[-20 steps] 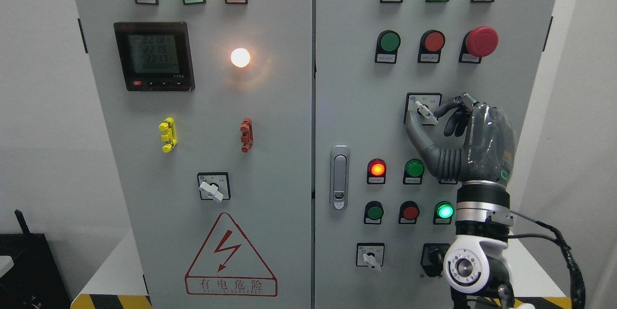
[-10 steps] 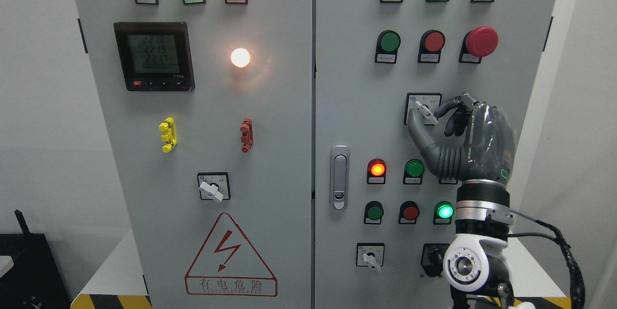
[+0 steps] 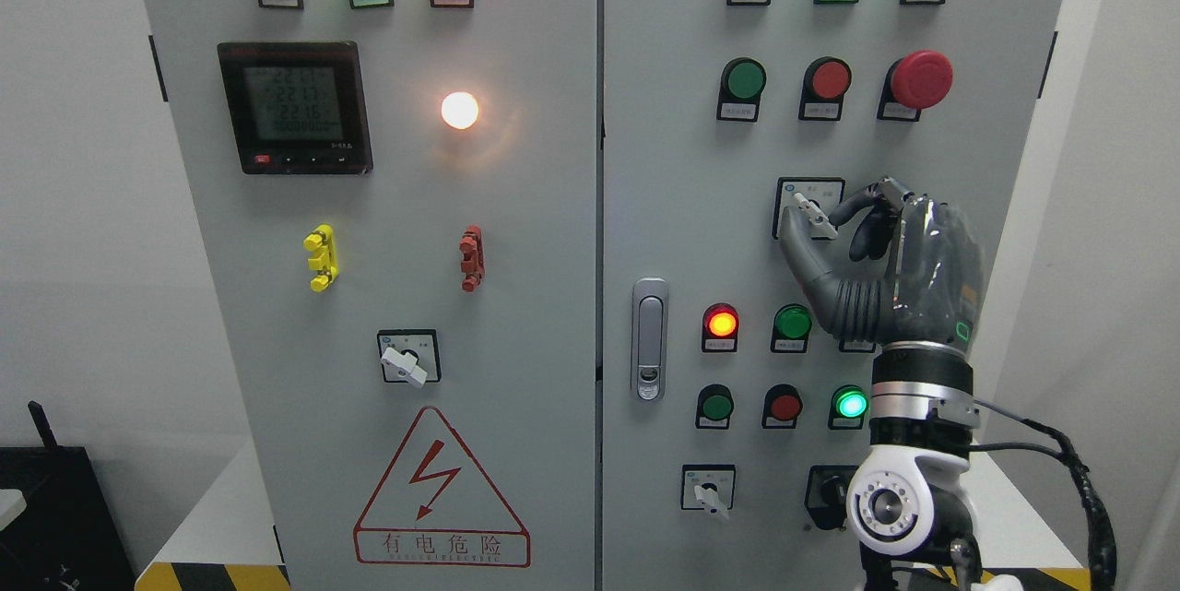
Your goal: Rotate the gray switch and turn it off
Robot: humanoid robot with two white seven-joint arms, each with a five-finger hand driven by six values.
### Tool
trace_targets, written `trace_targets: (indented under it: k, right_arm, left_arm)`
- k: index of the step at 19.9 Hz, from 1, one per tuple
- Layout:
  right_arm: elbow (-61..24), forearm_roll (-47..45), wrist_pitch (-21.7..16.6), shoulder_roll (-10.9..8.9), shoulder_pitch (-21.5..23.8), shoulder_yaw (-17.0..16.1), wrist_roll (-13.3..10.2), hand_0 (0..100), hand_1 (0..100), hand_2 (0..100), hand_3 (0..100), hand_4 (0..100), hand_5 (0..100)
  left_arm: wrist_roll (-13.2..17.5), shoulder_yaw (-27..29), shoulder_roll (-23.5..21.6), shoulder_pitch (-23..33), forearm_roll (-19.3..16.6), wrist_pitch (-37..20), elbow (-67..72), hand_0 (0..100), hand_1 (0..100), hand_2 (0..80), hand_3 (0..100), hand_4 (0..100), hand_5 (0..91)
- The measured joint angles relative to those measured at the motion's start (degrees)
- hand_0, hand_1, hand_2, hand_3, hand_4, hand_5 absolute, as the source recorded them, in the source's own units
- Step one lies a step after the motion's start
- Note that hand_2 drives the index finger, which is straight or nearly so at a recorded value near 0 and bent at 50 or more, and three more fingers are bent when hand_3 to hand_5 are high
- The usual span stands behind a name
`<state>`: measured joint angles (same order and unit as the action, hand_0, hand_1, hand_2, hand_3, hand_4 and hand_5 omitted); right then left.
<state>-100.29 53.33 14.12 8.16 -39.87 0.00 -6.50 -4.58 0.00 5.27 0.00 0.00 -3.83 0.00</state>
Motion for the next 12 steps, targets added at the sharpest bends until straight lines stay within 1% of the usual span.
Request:
trace_targets:
  k: [12]
  right_arm:
    - [0.3, 0.0, 0.1, -0.03, -0.3, 0.0, 0.0, 20, 47, 65, 94, 93, 100]
  left_arm:
    - [0.0, 0.0, 0.0, 0.0, 0.0, 0.0, 0.0, 12, 39, 0.0, 0, 0, 0.0]
